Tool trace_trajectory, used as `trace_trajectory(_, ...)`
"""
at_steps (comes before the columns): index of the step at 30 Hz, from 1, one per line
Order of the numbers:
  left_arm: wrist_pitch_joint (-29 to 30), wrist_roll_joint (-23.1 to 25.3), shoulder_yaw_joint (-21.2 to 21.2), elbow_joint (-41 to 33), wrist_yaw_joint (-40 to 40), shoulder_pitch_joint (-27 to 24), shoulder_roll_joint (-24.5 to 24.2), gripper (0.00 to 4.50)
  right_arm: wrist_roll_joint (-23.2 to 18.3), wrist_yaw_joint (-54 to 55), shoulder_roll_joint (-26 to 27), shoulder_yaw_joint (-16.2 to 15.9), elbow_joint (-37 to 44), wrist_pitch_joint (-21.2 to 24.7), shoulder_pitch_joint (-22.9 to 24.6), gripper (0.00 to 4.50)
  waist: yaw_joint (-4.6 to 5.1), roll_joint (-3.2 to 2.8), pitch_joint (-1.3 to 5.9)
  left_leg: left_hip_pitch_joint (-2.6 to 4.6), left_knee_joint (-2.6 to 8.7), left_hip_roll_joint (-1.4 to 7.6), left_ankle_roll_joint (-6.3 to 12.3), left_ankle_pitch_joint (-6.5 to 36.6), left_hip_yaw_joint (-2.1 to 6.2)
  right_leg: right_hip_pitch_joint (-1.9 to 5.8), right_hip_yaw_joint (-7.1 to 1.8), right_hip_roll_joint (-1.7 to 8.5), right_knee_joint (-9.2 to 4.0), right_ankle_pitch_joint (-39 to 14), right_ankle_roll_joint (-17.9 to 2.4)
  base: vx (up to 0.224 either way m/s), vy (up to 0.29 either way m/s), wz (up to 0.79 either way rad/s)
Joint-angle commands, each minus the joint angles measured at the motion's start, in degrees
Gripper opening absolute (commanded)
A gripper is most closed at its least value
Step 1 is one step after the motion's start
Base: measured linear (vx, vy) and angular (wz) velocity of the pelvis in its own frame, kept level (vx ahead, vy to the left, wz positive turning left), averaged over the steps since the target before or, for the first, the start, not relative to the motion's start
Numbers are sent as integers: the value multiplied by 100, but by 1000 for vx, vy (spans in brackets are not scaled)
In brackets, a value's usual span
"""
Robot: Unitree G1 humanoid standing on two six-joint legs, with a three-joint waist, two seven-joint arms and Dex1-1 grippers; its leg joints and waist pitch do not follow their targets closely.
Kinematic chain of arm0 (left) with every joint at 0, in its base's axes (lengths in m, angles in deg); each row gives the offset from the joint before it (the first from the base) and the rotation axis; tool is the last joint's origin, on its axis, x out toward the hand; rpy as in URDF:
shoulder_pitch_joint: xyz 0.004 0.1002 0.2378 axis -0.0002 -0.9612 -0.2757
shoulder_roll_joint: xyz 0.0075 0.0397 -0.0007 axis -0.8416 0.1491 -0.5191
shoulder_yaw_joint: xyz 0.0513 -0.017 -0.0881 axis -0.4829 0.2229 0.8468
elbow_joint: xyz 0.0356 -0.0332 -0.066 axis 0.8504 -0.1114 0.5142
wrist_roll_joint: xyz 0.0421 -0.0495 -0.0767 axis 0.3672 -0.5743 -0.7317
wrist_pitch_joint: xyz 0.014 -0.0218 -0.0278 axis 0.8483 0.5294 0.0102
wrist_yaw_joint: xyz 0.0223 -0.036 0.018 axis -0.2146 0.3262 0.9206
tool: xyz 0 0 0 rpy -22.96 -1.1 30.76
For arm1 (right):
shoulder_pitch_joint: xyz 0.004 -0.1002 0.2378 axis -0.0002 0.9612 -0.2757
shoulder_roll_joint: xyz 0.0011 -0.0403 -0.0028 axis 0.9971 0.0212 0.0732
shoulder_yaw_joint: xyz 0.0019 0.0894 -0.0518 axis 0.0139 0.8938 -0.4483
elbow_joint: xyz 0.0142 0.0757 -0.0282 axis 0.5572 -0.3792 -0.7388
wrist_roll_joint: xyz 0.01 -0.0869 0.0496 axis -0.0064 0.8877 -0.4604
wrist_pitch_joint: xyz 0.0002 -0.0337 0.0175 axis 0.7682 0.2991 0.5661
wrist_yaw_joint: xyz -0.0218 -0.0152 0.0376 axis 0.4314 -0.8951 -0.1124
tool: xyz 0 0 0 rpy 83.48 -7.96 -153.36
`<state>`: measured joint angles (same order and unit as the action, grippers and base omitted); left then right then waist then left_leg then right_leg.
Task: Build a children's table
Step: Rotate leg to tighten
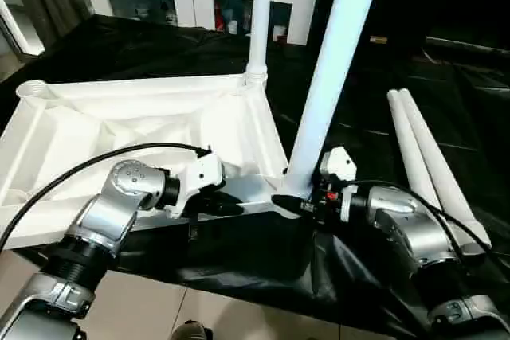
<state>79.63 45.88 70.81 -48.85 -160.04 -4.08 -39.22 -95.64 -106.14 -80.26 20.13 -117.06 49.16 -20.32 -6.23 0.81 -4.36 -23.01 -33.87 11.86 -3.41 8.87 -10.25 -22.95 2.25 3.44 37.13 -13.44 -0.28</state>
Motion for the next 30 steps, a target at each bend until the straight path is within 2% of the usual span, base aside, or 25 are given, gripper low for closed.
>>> trace_trajectory(1,-179,-198,107,-153,69,53,151,0,64,411,56,170,-279,65,24,294,-24,19,498,147,290,125,416,386,22,318,-202,396,-311,833,-1520,0,0,0)
trace_trajectory(2,-175,-168,117,-112,148,71,176,0,70,500,94,195,-324,76,25,280,-11,21,499,146,290,122,404,387,21,318,-204,400,-314,831,-1528,0,0,0)
trace_trajectory(4,-50,14,157,138,598,187,314,0,144,1029,272,316,-581,89,4,279,5,6,488,158,298,120,354,444,18,307,-207,395,-332,767,-1529,0,0,0)
trace_trajectory(8,50,374,255,805,1790,494,791,0,243,2344,724,598,-1121,226,-83,275,6,13,474,188,327,120,164,639,18,294,-213,408,-381,345,-1459,0,0,0)
trace_trajectory(9,172,466,265,955,2171,586,991,0,361,2896,860,645,-1348,233,-147,275,6,13,474,188,327,120,164,639,18,294,-213,408,-381,345,-1459,0,0,0)
trace_trajectory(10,222,485,277,990,2293,610,1051,0,398,3056,891,654,-1412,235,-169,275,5,3,449,202,357,118,39,864,28,283,-211,426,-432,-83,-1371,0,0,0)
trace_trajectory(11,302,517,298,1047,2488,649,1147,0,458,3314,940,668,-1516,238,-205,275,10,5,450,210,366,127,-2,942,27,289,-216,435,-443,-210,-1352,0,0,0)
trace_trajectory(13,596,661,330,1193,3232,764,1569,0,598,4214,1145,732,-1935,272,-406,275,26,3,389,230,400,118,-136,1278,24,249,-221,437,-514,-749,-1285,0,0,0)
trace_trajectory(14,676,765,291,1256,3568,814,1821,0,532,4593,1310,846,-2179,327,-545,275,46,27,370,293,418,117,-220,1695,34,236,-235,465,-591,-1509,-1116,0,0,0)
trace_trajectory(15,666,814,262,1296,3662,836,1925,0,474,4696,1394,921,-2284,348,-610,275,46,27,370,293,418,117,-220,1695,34,236,-235,465,-591,-1509,-1116,0,0,0)
trace_trajectory(16,651,865,224,1305,3771,844,2044,0,485,4867,1474,947,-2369,358,-694,275,38,40,382,309,421,116,-229,1802,49,226,-238,473,-626,-1753,-960,0,0,0)
trace_trajectory(18,607,973,147,1365,3835,878,2180,0,546,5068,1611,971,-2539,332,-870,275,33,70,404,270,431,97,-136,1647,52,250,-227,464,-613,-1576,-859,0,0,0)
trace_trajectory(20,493,1014,104,1409,3719,905,2189,0,511,5047,1694,1032,-2622,265,-960,275,35,55,418,239,432,85,-30,1495,56,255,-225,478,-607,-1373,-843,0,0,0)
trace_trajectory(23,423,989,114,1417,3571,916,2132,0,559,4863,1717,956,-2659,48,-1028,275,41,53,438,225,441,93,1,1529,64,253,-211,479,-595,-1256,-857,0,0,0)
trace_trajectory(25,406,980,145,1417,3471,896,2028,0,476,4661,1772,1036,-2736,-129,-1155,275,49,58,438,217,439,87,12,1547,64,254,-209,479,-595,-1261,-872,0,0,0)
trace_trajectory(26,405,986,150,1419,3473,893,2022,0,478,4660,1782,1052,-2770,-155,-1184,310,55,54,437,219,442,91,28,1565,61,245,-212,479,-598,-1279,-889,0,0,0)
trace_trajectory(27,422,977,155,1390,3412,870,1975,0,446,4585,1779,1070,-2733,-187,-1207,310,55,54,437,219,442,91,28,1565,61,245,-212,479,-598,-1279,-889,0,0,0)
trace_trajectory(28,428,960,162,1357,3349,846,1935,0,419,4514,1767,1081,-2689,-207,-1223,348,56,48,436,221,443,94,39,1571,60,238,-211,474,-601,-1273,-892,0,0,0)
trace_trajectory(29,419,927,169,1301,3208,805,1848,0,412,4377,1719,1067,-2599,-234,-1249,348,60,75,435,214,445,95,58,1561,60,245,-206,479,-602,-1279,-896,0,0,0)
trace_trajectory(30,405,917,169,1244,3091,762,1742,0,384,4161,1652,1040,-2441,-248,-1241,355,67,75,432,186,447,89,83,1521,65,259,-205,483,-593,-1261,-902,0,0,0)
